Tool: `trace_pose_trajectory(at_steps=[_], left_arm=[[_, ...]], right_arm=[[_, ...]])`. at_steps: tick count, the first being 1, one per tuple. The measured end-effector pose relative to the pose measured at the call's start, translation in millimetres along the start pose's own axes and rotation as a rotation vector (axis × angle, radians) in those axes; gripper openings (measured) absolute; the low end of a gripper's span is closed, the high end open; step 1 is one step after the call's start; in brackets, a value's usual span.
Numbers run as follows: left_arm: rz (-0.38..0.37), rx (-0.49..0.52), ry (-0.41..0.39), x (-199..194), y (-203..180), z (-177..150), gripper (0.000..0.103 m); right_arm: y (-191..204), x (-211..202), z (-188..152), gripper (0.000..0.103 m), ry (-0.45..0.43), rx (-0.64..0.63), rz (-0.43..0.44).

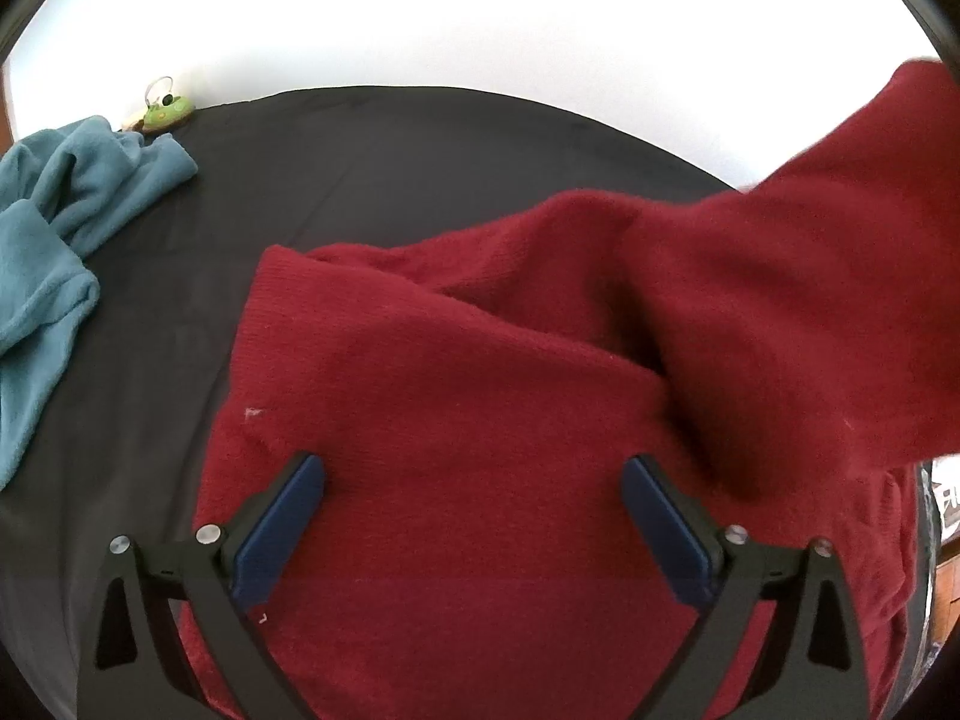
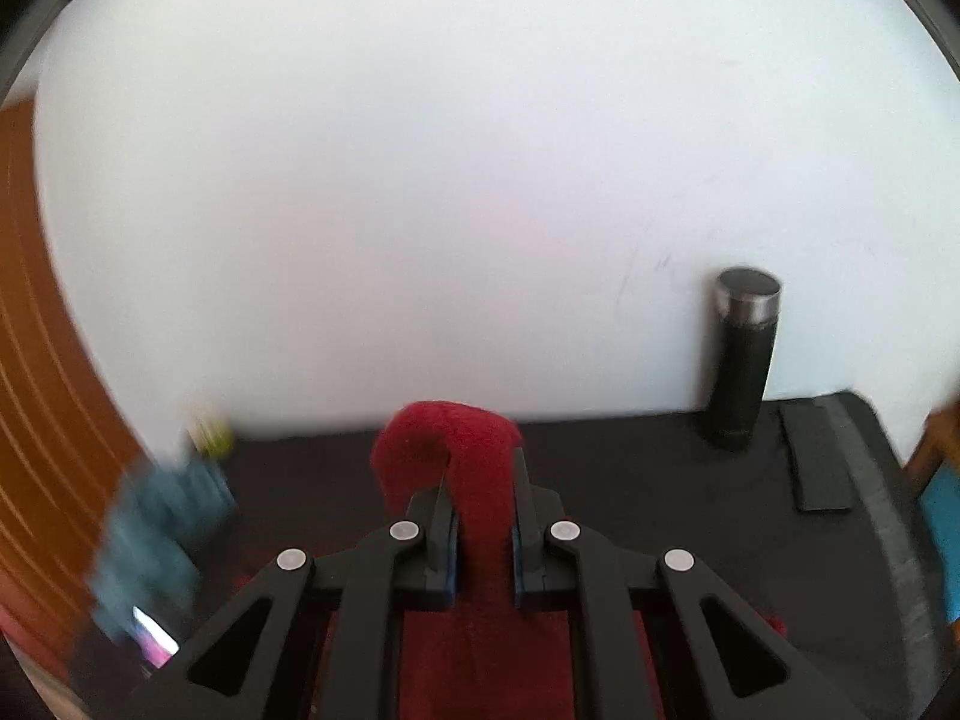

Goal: Fold clothes
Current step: 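Pull the held hood up and over toward the sweater body with the right tool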

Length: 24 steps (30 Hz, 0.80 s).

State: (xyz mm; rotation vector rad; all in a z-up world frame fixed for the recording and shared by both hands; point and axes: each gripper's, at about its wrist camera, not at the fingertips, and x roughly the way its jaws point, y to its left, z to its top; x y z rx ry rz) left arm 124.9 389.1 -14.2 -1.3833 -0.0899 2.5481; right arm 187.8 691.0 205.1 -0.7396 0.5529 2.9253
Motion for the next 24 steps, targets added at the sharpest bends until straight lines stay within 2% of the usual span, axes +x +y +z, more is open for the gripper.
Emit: trace_pose_trajectory(at_steps=[2, 5, 11, 18, 22, 24], left_arm=[[-0.004, -0.003, 0.001, 0.6, 1.5, 1.0, 0.101], [-0.009, -0.007, 0.002, 0.5, 2.5, 1.4, 0.101], [-0.005, -0.005, 0.001, 1.7, 2.8, 2.1, 0.101], [-0.031, -0.032, 0.005, -0.2, 8.0, 4.4, 0.101], [-0.036, -0.04, 0.008, 0.0, 9.7, 5.8, 0.101], [-0.036, -0.04, 0.008, 0.2, 9.6, 6.0, 0.101]], right_arm=[[-13.3, -9.3, 16.3, 0.013, -0.009, 0.109, 0.056], [-20.8, -13.6, 24.5, 0.013, 0.009, 0.19, 0.101], [-17.4, -15.6, 9.4, 0.013, 0.036, 0.205, 0.081], [-30.6, 15.9, 11.0, 0.013, 0.055, 0.199, -0.046], [-32.9, 25.5, 1.0, 0.013, 0.072, 0.222, -0.012], [-24.6, 16.9, -8.1, 0.013, 0.063, 0.184, 0.007]])
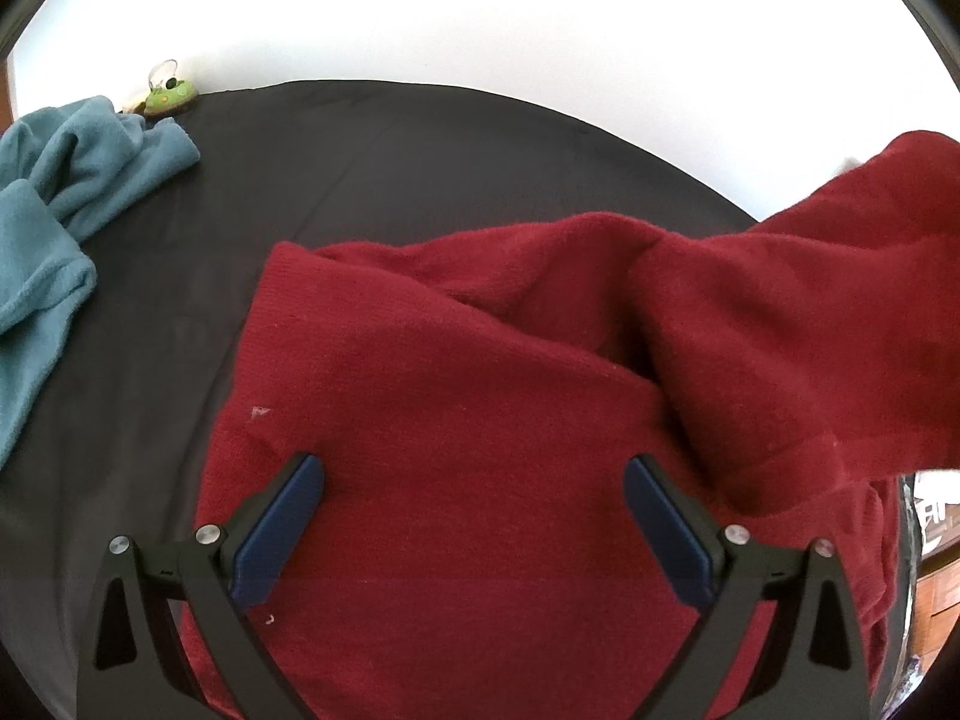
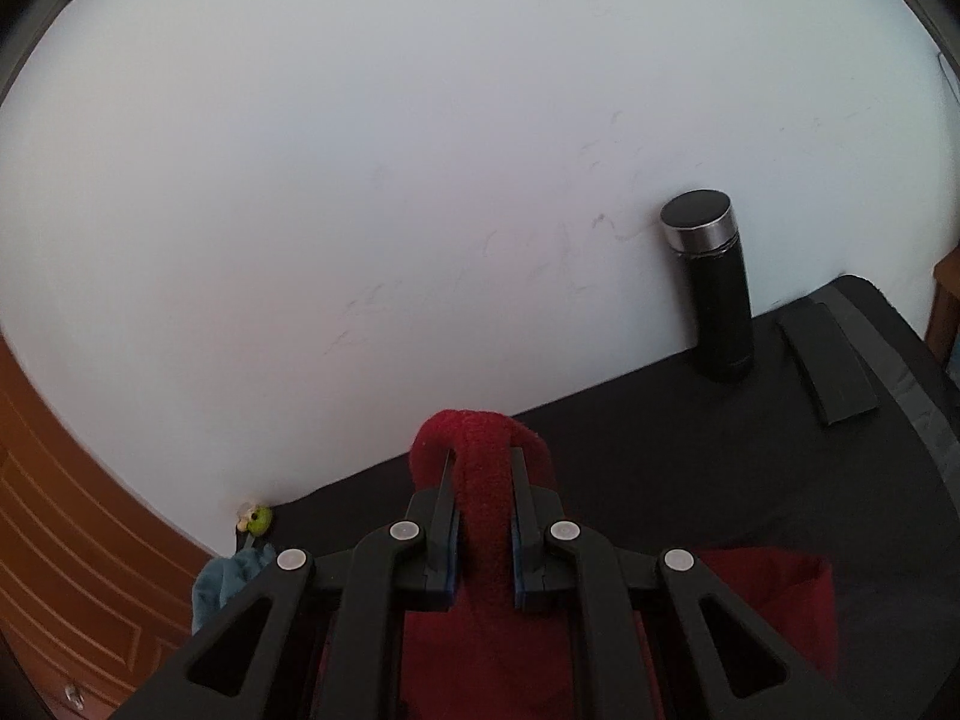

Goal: Fold clothes
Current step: 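Pull the held hood up and over toward the sweater body with the right tool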

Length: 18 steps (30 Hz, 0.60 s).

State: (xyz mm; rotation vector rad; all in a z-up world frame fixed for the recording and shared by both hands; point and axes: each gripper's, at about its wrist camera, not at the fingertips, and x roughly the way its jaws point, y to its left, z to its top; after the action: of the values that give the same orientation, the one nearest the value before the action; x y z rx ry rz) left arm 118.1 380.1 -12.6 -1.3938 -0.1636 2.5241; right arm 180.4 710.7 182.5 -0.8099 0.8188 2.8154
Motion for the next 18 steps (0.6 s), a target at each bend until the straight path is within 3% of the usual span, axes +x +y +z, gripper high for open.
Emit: trace_pose_trajectory(at_steps=[5, 9, 18], left_arm=[[0.013, 0.009, -0.003, 1.5, -3.8, -1.4, 0.101], [0.017, 0.011, -0.006, 1.3, -4.6, -1.9, 0.101], [0.004, 0.0, 0.0, 1.3, -0.9, 3.1, 0.101]], right_arm=[[25.4, -31.7, -28.9, 0.013, -0.055, -0.202, 0.007], [25.4, -38.5, -40.3, 0.013, -0.044, -0.256, -0.038], [-74.6, 14.0, -11.6, 0.013, 0.025, 0.051, -0.206]])
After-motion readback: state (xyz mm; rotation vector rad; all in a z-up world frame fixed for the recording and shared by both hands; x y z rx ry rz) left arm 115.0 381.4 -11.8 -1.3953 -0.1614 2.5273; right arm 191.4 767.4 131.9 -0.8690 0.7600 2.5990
